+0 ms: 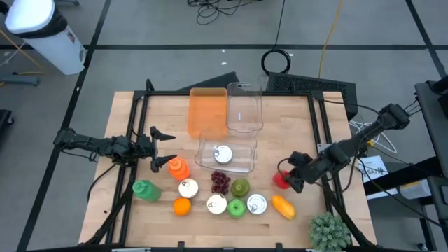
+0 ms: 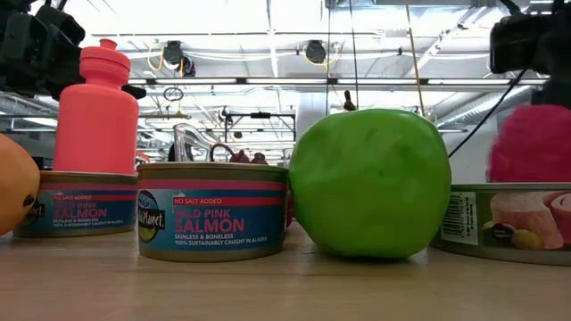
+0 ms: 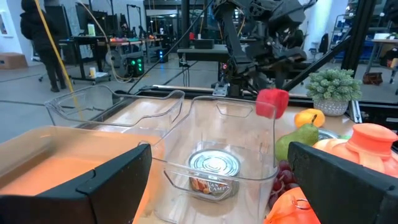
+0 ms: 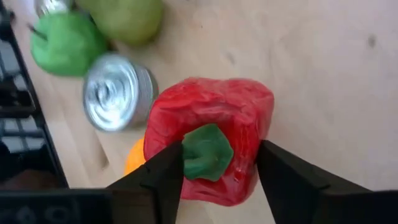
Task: Pick & Place Food Item
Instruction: Put the bell pepper into the top transparent bin
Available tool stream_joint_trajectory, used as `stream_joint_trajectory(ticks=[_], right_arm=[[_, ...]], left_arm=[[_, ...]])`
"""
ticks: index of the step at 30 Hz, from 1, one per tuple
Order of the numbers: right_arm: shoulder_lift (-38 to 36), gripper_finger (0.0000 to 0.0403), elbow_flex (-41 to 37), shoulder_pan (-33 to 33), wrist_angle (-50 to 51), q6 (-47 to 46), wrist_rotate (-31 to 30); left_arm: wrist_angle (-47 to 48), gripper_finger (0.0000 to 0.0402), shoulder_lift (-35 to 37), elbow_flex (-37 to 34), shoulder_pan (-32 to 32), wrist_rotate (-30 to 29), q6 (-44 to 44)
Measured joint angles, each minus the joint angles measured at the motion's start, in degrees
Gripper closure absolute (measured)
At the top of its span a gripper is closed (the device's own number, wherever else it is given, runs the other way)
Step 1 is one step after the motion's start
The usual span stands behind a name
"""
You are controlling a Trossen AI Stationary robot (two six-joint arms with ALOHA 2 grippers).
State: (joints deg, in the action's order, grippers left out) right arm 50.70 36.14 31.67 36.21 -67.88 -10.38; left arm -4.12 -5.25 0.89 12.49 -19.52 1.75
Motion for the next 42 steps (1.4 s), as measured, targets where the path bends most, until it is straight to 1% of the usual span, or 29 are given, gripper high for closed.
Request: stream_joint_trajectory(ticks=[3, 7, 11, 15, 20, 22, 24, 26, 33, 37, 40, 42], right_arm=[[-0.72, 0.0244, 0.03, -1.18, 0.32, 1.52, -0.19], [-0.62, 0.0253, 0.03, -3.38, 0.87, 3.01, -0.37], [-0.48, 0.0246, -2.01, -5.65, -0.93, 3.09, -0.18], [-0.48, 0.023, -6.54, -8.47, -7.43, 6.42, 0.05], [-0.59, 0.0202, -11.16, -10.99, -17.73, 11.2, 0.2], [-0.55, 0.0182, -11.99, -12.04, -20.47, 13.75, 1.7], [-0.51, 0.016, -12.24, -12.92, -21.82, 16.34, 3.31], [-0.52, 0.0137, -12.24, -13.32, -22.79, 18.62, 3.63], [-0.53, 0.0072, -12.24, -13.33, -26.18, 23.19, 3.25], [-0.01, 0.0053, -12.24, -12.85, -26.16, 24.44, 3.04], [0.86, 0.0049, -12.23, -12.51, -26.2, 28.46, 2.87], [1.65, 0.005, -12.21, -12.43, -26.11, 30.27, 1.34]], left_arm=[[0.0, 0.0009, 0.01, 0.01, 0.01, 0.0, -0.01], [0.0, 0.0009, 0.01, 0.0, 0.01, -0.01, 0.0], [0.0, 0.0009, 0.0, 0.0, 0.0, 0.0, -0.01], [0.0, 0.0009, 0.0, 0.0, 0.02, 0.0, 0.0], [0.0, 0.0009, 0.01, 0.0, 0.0, -0.01, 0.01], [-0.02, 0.0009, -0.01, 0.0, 0.02, -0.01, -0.01], [-0.02, 0.0009, 0.01, 0.0, 0.01, -0.01, 0.0], [-0.02, 0.0009, -0.01, 0.01, 0.0, 0.0, -0.01], [-0.02, 0.0009, 0.01, 0.0, 0.0, 0.0, -0.01], [-0.02, 0.0009, 0.0, 0.0, 0.01, 0.01, 0.0], [-0.02, 0.0009, 0.0, 0.0, 0.0, 0.01, 0.0], [-0.02, 0.0009, 0.01, 0.0, 0.0, 0.01, -0.01]])
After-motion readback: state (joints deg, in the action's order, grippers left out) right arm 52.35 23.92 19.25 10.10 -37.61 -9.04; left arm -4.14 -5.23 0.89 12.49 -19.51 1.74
